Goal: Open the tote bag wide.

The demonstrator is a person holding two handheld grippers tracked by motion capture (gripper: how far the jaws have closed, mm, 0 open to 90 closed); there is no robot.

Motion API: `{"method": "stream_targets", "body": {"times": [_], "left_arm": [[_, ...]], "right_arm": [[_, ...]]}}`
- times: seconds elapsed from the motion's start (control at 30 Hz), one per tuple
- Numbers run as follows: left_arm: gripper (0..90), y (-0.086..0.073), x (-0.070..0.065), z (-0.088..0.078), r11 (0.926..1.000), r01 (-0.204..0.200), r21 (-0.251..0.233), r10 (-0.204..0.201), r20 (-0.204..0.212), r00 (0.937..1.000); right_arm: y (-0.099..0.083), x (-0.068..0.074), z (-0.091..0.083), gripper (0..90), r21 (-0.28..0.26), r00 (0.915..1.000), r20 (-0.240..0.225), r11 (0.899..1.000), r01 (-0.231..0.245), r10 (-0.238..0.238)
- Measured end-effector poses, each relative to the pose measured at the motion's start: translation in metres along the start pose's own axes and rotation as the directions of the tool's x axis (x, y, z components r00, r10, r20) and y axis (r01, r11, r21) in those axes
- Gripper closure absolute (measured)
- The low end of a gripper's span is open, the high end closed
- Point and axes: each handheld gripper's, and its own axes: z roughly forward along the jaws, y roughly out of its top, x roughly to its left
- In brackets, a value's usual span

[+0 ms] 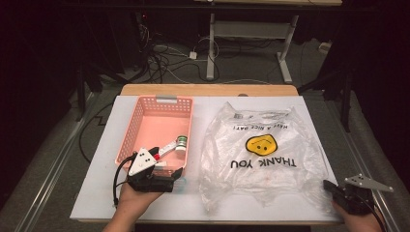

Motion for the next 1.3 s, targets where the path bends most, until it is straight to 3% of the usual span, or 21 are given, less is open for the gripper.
{"method": "stream_targets", "body": {"times": [0.17,0.2,0.23,0.37,0.77,0.8,0.83,0.9,0.93,0.97,1.0,1.07,1.17,1.2,1.23,1.3], "left_arm": [[0.0,0.006,0.002,-0.002,0.9992,-0.017,-0.035,0.016,-0.013,0.9998],[0.0,0.007,0.003,-0.001,0.9995,-0.01,-0.03,0.01,-0.003,0.9999],[0.0,0.008,0.007,0.0,0.9997,0.022,-0.008,-0.022,0.009,0.9997],[0.0,0.011,0.011,0.001,0.999,0.044,-0.003,-0.044,0.023,0.9988],[0.0,0.012,0.015,0.007,0.9985,0.053,0.013,-0.054,0.057,0.9969],[0.0,0.011,0.015,0.007,0.9986,0.052,0.013,-0.053,0.056,0.997],[0.0,0.011,0.014,0.007,0.9991,0.041,0.015,-0.041,0.048,0.998],[0.0,0.01,0.013,0.007,0.9994,0.03,0.015,-0.03,0.037,0.9989],[0.0,0.01,0.012,0.006,0.9997,0.019,0.018,-0.019,0.006,0.9998],[0.0,0.01,0.012,0.006,0.9997,0.019,0.018,-0.019,0.006,0.9998],[0.0,0.01,0.012,0.006,0.9997,0.017,0.017,-0.017,0.005,0.9998],[0.0,0.009,0.011,0.005,0.9999,0.01,0.009,-0.01,0.006,0.9999],[0.0,0.007,0.01,0.006,0.9991,0.025,0.034,-0.026,0.029,0.9992],[0.0,0.007,0.01,0.006,0.9986,0.033,0.042,-0.034,0.038,0.9987],[0.0,0.006,0.009,0.006,0.9984,0.034,0.044,-0.036,0.047,0.9982],[0.0,0.006,0.007,0.005,0.9989,0.02,0.041,-0.023,0.052,0.9984]], "right_arm": [[-0.002,0.017,-0.012,90.0,-0.025,0.9982,-0.048,0.999,0.036,-0.037],[-0.002,0.017,-0.012,90.0,-0.025,0.9982,-0.048,0.999,0.036,-0.037],[-0.002,0.024,-0.015,90.0,-0.03,0.9966,-0.065,0.998,0.049,-0.051],[-0.004,0.036,-0.018,90.0,-0.032,0.992,-0.106,0.997,0.065,-0.068],[-0.004,0.061,-0.02,90.0,-0.029,0.9733,-0.189,0.991,0.128,-0.131],[-0.004,0.062,-0.02,86.0,-0.026,0.9713,-0.198,0.991,0.128,-0.131],[-0.002,0.061,-0.023,77.0,-0.041,0.9719,-0.2,0.992,0.118,-0.123],[0.002,0.056,-0.029,69.6,-0.087,0.9756,-0.192,0.992,0.091,-0.107],[0.004,0.054,-0.033,66.6,-0.112,0.9771,-0.187,0.99,0.081,-0.101],[0.004,0.054,-0.033,66.6,-0.112,0.9771,-0.187,0.99,0.081,-0.101],[0.008,0.049,-0.039,64.5,-0.152,0.9819,-0.171,0.987,0.055,-0.081],[0.012,0.046,-0.039,63.3,-0.166,0.9837,-0.157,0.984,0.062,-0.089],[0.035,0.028,-0.023,60.9,-0.176,0.9915,-0.106,0.983,0.056,-0.075],[0.035,0.028,-0.023,60.9,-0.176,0.9915,-0.106,0.983,0.056,-0.075],[0.049,0.016,-0.009,60.9,-0.173,0.9936,-0.091,0.984,0.051,-0.067],[0.057,0.01,-0.001,60.9,-0.17,0.9946,-0.082,0.984,0.05,-0.065]]}}
